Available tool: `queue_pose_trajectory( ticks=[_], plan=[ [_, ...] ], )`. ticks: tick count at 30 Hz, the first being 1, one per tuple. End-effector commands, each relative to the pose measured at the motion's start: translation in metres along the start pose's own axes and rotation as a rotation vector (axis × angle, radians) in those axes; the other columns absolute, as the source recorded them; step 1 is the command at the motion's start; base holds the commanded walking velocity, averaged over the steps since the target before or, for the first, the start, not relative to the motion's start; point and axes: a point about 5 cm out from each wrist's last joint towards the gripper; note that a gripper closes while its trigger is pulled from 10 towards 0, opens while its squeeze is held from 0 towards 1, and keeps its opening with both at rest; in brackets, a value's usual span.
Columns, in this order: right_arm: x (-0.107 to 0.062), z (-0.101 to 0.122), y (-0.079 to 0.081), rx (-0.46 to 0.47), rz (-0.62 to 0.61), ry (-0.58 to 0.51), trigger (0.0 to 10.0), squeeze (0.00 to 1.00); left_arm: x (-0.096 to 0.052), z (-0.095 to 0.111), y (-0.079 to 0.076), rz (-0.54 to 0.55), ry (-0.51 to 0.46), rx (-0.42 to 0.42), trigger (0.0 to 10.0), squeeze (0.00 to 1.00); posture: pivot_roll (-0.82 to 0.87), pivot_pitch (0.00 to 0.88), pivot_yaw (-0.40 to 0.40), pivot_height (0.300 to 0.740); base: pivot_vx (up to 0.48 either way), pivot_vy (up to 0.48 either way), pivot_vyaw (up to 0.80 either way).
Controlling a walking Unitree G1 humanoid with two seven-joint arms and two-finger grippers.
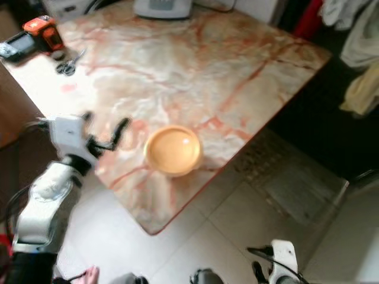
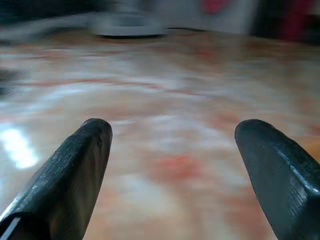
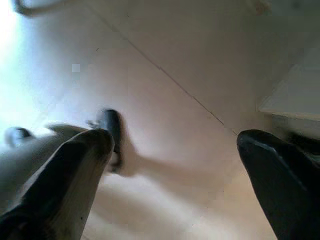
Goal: Restocking fridge
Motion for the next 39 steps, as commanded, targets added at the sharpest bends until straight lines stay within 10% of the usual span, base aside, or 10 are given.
queue_pose_trajectory(
  ticks=[1,11,27,39],
  plan=[
    [-0.002,-0.014,0.0,0.008,0.0,0.05,10.0,0.0,-0.006,-0.002,0.006,0.014,0.023,0.004,10.0,0.0,-0.13,0.201,-0.043,0.74,0.0,0.0,-0.77],
    [-0.002,-0.014,0.0,0.004,-0.001,0.048,10.0,0.0,-0.004,0.004,0.004,0.042,-0.019,-0.028,10.0,0.0,-0.13,0.202,-0.044,0.74,0.0,0.0,-0.39],
    [-0.002,-0.013,0.0,0.003,0.002,0.048,10.0,0.0,0.009,-0.014,0.013,0.212,0.032,-0.414,10.0,0.0,-0.13,0.198,-0.047,0.74,0.0,0.0,0.0],
    [-0.002,-0.013,-0.001,0.001,-0.002,0.048,10.0,0.0,0.011,-0.031,0.008,0.12,0.15,-0.375,10.0,0.0,-0.14,0.204,-0.055,0.74,0.0,0.0,0.0]
  ],
)
Point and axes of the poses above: a point about 5 cm out from each wrist's last joint towards the gripper, its own x axis pointing out of the wrist towards the gripper, its own z axis along the axis of the wrist's last joint, y = z × x, and after that the axes turned 4 degrees about -x, right-handed
